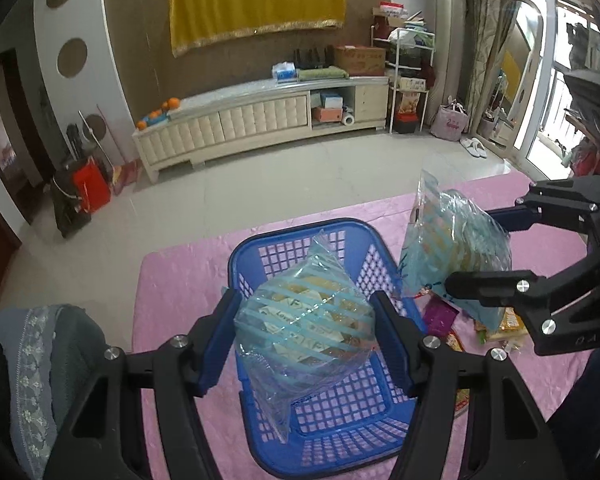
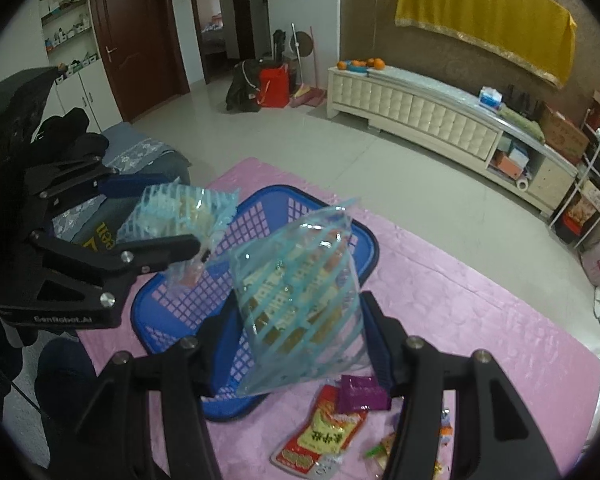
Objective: Organize snacks
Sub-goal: 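Carry both bags over the blue basket and open both grippers to drop them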
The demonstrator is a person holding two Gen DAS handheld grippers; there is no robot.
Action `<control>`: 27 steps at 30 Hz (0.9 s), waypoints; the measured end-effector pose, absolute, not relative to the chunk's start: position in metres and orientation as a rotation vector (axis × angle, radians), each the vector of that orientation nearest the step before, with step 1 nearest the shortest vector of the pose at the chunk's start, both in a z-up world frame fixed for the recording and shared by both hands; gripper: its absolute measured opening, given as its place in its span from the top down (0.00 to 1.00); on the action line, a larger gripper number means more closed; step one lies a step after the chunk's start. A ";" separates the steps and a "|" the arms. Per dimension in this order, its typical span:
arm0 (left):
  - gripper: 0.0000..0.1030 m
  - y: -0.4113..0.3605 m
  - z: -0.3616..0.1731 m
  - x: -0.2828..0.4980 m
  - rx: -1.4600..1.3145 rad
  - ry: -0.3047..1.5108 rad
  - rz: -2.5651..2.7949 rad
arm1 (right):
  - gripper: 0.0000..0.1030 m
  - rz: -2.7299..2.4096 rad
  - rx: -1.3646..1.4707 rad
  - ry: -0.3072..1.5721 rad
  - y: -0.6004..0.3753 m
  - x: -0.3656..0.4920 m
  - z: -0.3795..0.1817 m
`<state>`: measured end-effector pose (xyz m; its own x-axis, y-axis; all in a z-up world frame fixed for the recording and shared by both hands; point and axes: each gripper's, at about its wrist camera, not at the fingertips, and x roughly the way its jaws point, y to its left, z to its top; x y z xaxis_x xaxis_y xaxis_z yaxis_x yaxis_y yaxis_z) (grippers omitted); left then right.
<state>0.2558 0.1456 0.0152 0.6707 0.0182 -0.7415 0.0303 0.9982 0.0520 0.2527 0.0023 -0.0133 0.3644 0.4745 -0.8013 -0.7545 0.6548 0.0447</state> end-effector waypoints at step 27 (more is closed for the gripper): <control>0.28 0.180 -0.031 0.335 0.036 0.958 -0.056 | 0.40 0.725 -0.324 1.089 0.048 0.334 -0.063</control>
